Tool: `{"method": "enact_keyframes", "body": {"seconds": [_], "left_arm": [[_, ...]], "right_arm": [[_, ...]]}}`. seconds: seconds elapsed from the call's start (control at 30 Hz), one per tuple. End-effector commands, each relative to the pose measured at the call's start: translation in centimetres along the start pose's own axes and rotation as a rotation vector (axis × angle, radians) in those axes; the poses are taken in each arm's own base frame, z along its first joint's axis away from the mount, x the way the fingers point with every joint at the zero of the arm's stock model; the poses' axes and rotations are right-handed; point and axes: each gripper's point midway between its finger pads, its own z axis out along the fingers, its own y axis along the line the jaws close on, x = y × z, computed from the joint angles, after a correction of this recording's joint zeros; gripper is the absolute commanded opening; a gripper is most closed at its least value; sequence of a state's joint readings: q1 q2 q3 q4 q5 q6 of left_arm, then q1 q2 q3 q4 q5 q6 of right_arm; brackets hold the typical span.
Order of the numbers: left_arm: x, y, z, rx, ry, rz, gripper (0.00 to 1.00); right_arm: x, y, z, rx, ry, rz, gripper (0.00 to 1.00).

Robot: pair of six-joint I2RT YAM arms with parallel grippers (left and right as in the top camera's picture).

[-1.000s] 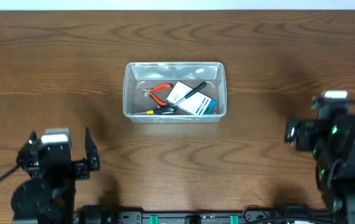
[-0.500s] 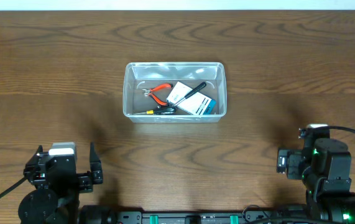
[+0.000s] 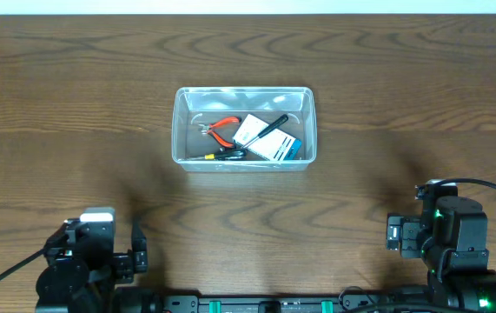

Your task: Pack container

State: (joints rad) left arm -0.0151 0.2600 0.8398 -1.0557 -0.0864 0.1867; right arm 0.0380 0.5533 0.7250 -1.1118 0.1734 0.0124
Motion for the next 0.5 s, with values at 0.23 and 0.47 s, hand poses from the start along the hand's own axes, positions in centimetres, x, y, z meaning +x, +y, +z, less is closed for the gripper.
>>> {"method": "enact_keyframes", "body": {"seconds": [0.23, 0.47], "left_arm": [[0.7, 0.1, 0.0, -0.006, 0.022, 0.001, 0.98], [0.7, 0.1, 0.0, -0.006, 0.022, 0.001, 0.98]], "right_arm": [[-1.3, -0.4, -3.0, -0.007, -0.219, 0.051, 0.99], [-7.1, 2.5, -3.8, -0.180, -0.644, 0.074, 0.99]]}}
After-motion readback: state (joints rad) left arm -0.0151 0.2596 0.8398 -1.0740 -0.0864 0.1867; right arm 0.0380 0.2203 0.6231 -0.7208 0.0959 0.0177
